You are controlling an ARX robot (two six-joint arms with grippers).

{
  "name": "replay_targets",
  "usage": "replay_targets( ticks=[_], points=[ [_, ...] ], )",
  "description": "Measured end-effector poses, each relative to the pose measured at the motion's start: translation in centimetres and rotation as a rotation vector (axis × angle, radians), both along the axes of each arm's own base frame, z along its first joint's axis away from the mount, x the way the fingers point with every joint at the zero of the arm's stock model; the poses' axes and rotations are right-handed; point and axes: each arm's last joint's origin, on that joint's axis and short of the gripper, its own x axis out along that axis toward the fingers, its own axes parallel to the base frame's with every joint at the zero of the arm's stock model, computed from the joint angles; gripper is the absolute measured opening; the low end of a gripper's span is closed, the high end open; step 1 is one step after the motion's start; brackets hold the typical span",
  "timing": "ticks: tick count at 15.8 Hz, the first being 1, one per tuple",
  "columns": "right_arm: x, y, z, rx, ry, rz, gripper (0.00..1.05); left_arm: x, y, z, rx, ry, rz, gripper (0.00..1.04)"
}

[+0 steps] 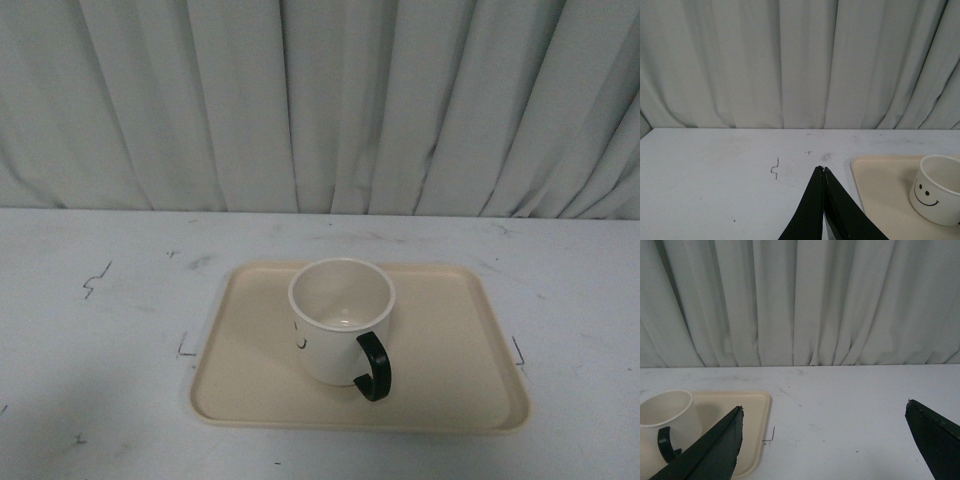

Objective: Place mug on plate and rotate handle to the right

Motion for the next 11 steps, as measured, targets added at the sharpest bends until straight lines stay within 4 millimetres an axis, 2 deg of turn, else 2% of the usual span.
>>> replay_targets(
  ticks=[9, 10, 11],
  points=[
    [0.0, 0.0, 0.0, 0.0, -0.001, 0.0, 0.98, -1.6, 0.0, -0.4, 0.0, 0.015, 0.002, 0.02],
    [0.0, 0.0, 0.0, 0.0, 0.0, 0.0, 0.98, -1.6, 0.0, -0.4, 0.0, 0.014, 0.002, 0.08],
    [0.0, 0.0, 0.0, 0.0, 0.0, 0.0, 0.98, -1.6, 0.0, -0.3, 0.0, 0.008, 0.002, 0.19]
  ],
)
